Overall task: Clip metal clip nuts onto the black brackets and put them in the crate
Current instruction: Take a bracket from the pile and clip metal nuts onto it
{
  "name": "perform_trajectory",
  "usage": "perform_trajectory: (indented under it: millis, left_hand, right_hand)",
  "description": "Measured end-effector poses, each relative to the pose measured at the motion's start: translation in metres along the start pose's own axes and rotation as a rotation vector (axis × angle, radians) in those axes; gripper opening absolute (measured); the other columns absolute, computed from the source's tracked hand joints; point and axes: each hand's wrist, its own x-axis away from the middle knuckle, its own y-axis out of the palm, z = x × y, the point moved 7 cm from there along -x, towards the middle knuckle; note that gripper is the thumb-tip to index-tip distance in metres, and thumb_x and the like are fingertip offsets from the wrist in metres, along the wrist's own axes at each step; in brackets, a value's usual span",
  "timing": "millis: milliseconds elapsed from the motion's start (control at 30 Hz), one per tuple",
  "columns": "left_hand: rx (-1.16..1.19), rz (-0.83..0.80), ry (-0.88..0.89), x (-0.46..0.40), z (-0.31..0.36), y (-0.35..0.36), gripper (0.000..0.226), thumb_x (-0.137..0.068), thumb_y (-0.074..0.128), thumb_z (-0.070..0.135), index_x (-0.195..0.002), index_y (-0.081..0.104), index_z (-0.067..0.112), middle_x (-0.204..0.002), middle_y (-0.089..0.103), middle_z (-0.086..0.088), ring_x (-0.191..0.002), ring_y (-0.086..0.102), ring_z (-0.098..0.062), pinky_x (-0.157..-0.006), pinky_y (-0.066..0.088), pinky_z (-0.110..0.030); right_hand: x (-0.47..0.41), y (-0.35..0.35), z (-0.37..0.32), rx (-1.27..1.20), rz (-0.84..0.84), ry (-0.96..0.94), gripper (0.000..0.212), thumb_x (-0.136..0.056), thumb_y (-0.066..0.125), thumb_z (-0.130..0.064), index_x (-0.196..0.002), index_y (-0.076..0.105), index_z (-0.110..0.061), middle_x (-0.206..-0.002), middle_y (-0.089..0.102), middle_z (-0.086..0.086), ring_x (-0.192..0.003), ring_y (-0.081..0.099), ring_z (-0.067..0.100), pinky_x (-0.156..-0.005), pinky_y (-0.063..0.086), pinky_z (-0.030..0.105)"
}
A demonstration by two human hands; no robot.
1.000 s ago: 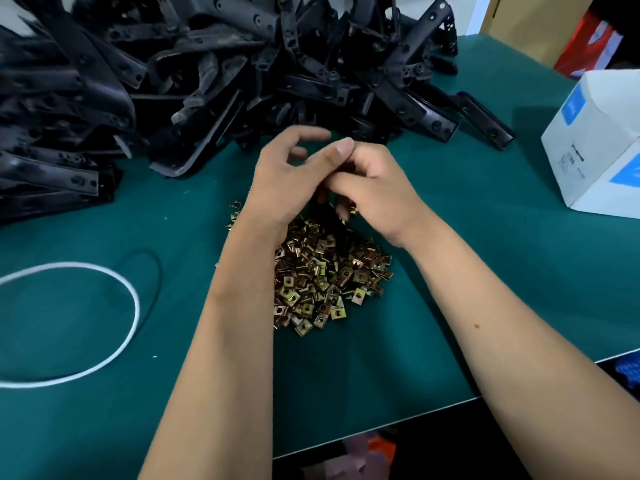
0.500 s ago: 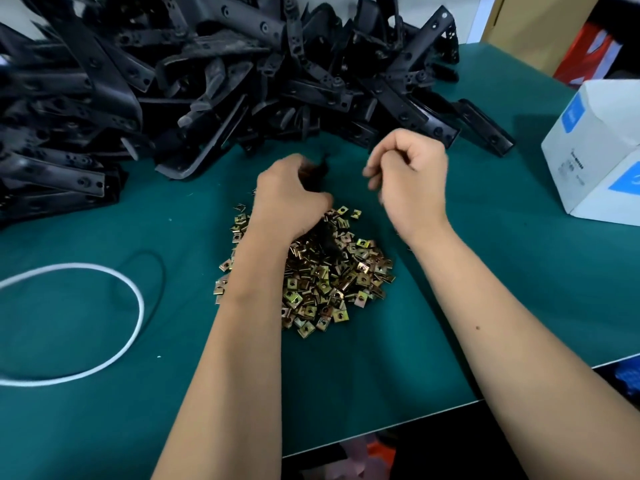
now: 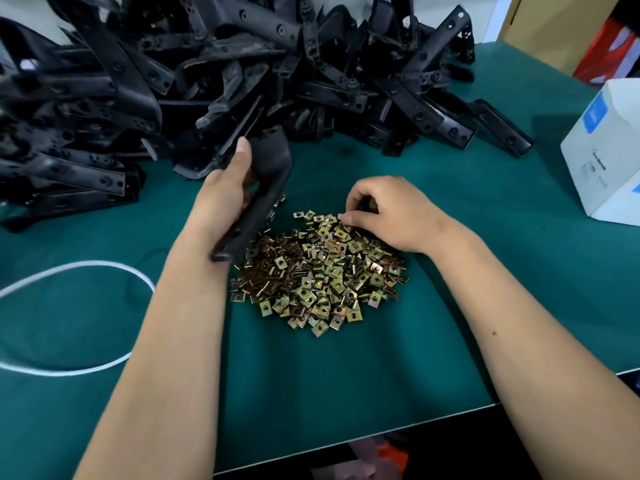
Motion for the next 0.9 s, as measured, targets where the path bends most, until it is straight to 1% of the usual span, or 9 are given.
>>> perform_trajectory:
  millis: [67,167,267,333,400,533,700,833,900]
  left_hand:
    - [-0.03,0.019,0.036,0.006,0.005,-0.009,0.064,-0.084,0.061,0.074,-0.104,0.069,0.014,-0.112,0.076,-0.016,-0.089,0.073,-0.023,-0.101,0.056,-0.048]
    - [0.041,0.139,0.173,0.014,0.014,-0.025,0.044,-0.105,0.053,0.045,-0.093,0.065,0.004,-0.079,0.076,-0.011,-0.053,0.066,-0.002,-0.051,0.053,-0.016]
    - [0.449,0.143,0.276,0.017,0.025,-0.036,0.02,-0.108,0.052,0.02,-0.107,0.066,0.006,-0.111,0.07,-0.017,-0.098,0.067,-0.028,-0.08,0.059,-0.034]
    - [0.568,0.103,0.266,0.014,0.03,-0.041,0.028,-0.107,0.051,0.016,-0.127,0.063,0.0,-0.129,0.065,-0.02,-0.114,0.065,-0.029,-0.102,0.052,-0.041]
    - [0.62,0.099,0.23,0.012,0.029,-0.046,0.028,-0.107,0.05,0.019,-0.128,0.063,0.006,-0.123,0.071,-0.012,-0.109,0.067,-0.023,-0.103,0.053,-0.039]
    - [0.913,0.171,0.253,0.008,0.029,-0.062,0.016,-0.107,0.051,0.024,-0.097,0.06,0.016,-0.071,0.066,0.003,-0.064,0.065,-0.013,-0.075,0.057,-0.026]
    - [0.524,0.365,0.434,0.009,0.038,-0.077,0.023,-0.104,0.057,0.031,-0.089,0.045,0.018,-0.07,0.044,-0.001,-0.061,0.04,-0.015,-0.057,0.031,-0.029]
    - [-0.08,0.25,0.755,0.021,0.052,-0.043,0.018,-0.1,0.054,0.022,-0.115,0.05,0.014,-0.11,0.053,-0.004,-0.097,0.051,-0.013,-0.089,0.048,-0.038]
    - [-0.214,0.192,0.82,0.028,0.048,-0.02,0.026,-0.101,0.05,0.017,-0.126,0.049,0.008,-0.115,0.052,0.006,-0.104,0.05,0.002,-0.1,0.045,-0.026]
  right_hand:
    - [0.0,0.001,-0.005,-0.058,0.053,-0.029,0.013,-0.094,0.074,-0.032,-0.089,0.065,-0.024,-0.086,0.066,-0.013,-0.079,0.058,0.003,-0.073,0.045,0.029]
    - [0.0,-0.001,-0.013,-0.194,0.187,-0.054,0.012,-0.096,0.073,-0.022,-0.091,0.063,-0.016,-0.083,0.069,-0.005,-0.073,0.06,0.006,-0.067,0.042,0.014]
    - [-0.001,0.0,-0.013,-0.366,0.267,-0.033,0.005,-0.095,0.073,-0.017,-0.097,0.068,-0.015,-0.078,0.073,-0.011,-0.073,0.064,-0.001,-0.073,0.042,0.01]
    - [-0.002,0.003,-0.012,-0.427,0.251,-0.02,0.012,-0.096,0.071,-0.016,-0.107,0.073,-0.017,-0.085,0.075,-0.011,-0.081,0.068,-0.001,-0.081,0.047,0.015]
    - [-0.004,0.007,-0.013,-0.464,0.223,-0.021,0.015,-0.095,0.072,-0.012,-0.107,0.078,-0.017,-0.09,0.077,-0.007,-0.085,0.071,0.006,-0.084,0.054,0.024]
    - [-0.006,0.012,-0.014,-0.582,0.194,-0.007,0.01,-0.095,0.07,-0.002,-0.094,0.076,-0.01,-0.078,0.077,0.006,-0.07,0.073,0.022,-0.065,0.057,0.028]
    - [-0.005,0.016,-0.015,-0.649,0.168,0.005,0.008,-0.094,0.07,0.003,-0.096,0.073,-0.005,-0.076,0.076,0.01,-0.068,0.076,0.028,-0.062,0.06,0.03]
    - [-0.004,0.017,-0.012,-0.694,0.148,0.023,0.011,-0.092,0.069,0.008,-0.095,0.074,-0.002,-0.083,0.078,0.014,-0.074,0.078,0.027,-0.069,0.064,0.034]
    - [-0.004,0.017,-0.011,-0.728,0.144,0.042,0.012,-0.092,0.07,0.009,-0.097,0.073,-0.002,-0.085,0.078,0.013,-0.073,0.078,0.027,-0.061,0.062,0.028]
